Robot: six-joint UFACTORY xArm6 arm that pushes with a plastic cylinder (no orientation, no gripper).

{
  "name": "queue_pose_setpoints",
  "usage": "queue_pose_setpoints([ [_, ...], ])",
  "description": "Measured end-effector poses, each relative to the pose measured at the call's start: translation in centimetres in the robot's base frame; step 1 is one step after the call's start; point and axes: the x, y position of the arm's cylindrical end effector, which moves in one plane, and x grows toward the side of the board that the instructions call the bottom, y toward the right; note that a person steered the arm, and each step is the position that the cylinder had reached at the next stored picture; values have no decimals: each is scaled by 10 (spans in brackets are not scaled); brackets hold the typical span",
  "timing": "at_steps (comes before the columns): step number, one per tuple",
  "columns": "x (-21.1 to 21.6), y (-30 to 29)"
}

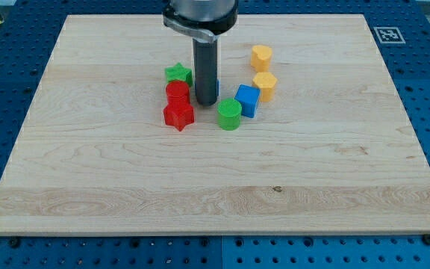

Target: Push the green circle slightly down and left

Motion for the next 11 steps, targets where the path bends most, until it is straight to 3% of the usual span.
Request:
queue_pose_setpoints([
  [2,-57,27],
  [3,-55,43],
  [5,-14,46],
  [7,-5,45],
  [11,54,48],
])
